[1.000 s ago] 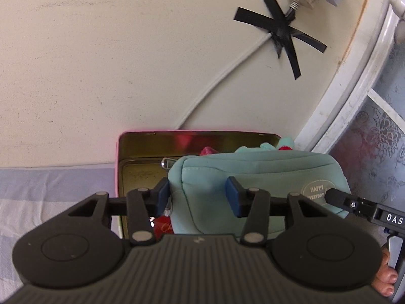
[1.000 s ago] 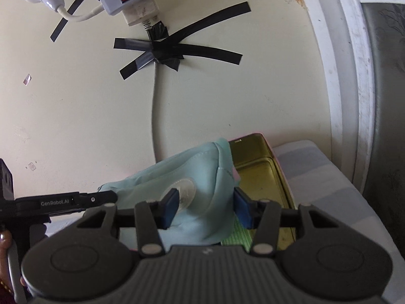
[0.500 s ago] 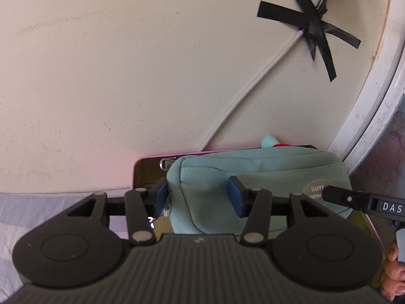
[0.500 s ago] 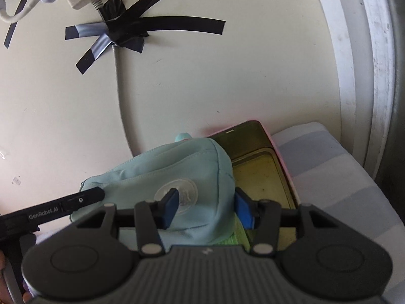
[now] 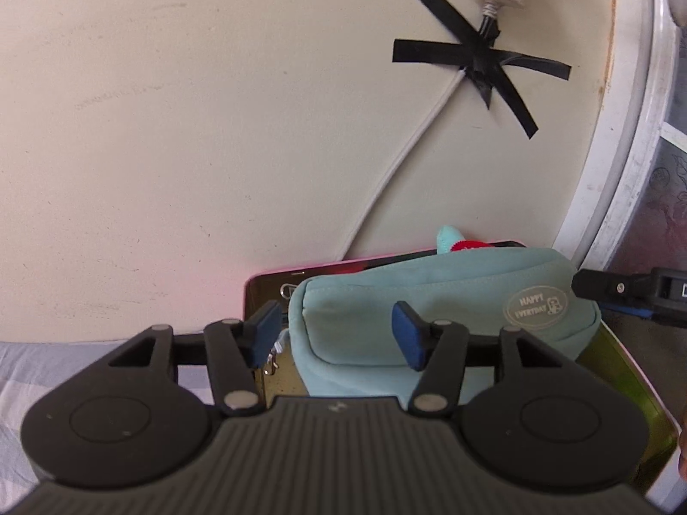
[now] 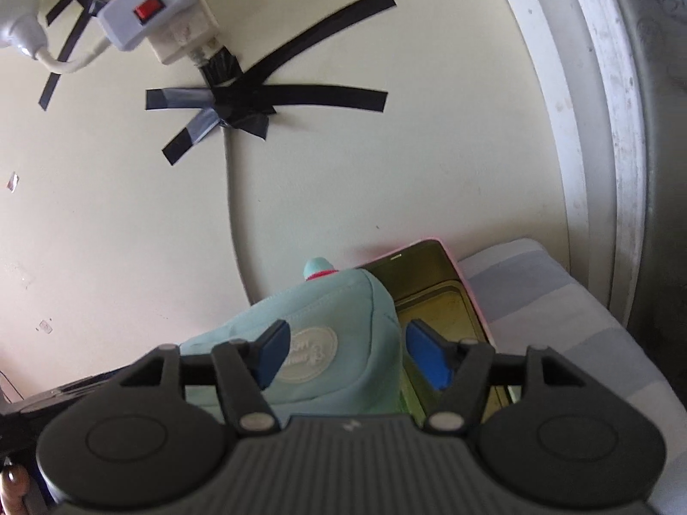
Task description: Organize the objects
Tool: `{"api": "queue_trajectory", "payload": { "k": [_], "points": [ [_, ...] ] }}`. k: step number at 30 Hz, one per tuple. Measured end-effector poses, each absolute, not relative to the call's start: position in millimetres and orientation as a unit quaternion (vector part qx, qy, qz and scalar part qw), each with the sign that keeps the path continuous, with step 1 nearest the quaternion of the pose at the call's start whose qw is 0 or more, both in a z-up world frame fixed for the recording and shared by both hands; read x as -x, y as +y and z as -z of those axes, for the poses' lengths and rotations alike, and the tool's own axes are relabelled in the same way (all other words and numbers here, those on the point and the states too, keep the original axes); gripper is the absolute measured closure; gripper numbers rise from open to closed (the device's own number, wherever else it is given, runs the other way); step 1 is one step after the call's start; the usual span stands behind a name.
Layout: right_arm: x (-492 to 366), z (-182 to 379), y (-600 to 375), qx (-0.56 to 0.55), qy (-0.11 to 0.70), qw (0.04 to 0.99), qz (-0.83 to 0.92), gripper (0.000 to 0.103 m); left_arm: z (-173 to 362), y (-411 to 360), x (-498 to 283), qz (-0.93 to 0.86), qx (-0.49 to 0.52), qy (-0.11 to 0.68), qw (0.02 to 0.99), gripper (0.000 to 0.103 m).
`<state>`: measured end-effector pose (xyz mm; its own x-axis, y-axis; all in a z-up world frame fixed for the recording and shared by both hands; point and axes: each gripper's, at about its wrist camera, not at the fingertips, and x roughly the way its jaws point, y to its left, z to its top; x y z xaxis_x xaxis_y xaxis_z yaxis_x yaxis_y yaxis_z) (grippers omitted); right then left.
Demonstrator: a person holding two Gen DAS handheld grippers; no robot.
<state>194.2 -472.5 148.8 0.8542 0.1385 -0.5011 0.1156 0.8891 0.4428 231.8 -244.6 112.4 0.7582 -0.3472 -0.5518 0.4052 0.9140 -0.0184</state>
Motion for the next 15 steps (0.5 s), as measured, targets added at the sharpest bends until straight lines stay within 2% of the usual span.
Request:
{"api": "queue_trajectory", "payload": {
  "k": [6,15],
  "points": [
    [-145,-170,-425,-0.194,0.253,0.948,-0.016,0.040,-120,-242,-165,0.210,-0.083,0.244,0.943,0.044],
    [-68,-174,-379,-0.158,0.257,0.953,-0.036,0.040,-111,-240,-90,0.227,-0.103,0.245,0.937,0.044]
  ]
}}
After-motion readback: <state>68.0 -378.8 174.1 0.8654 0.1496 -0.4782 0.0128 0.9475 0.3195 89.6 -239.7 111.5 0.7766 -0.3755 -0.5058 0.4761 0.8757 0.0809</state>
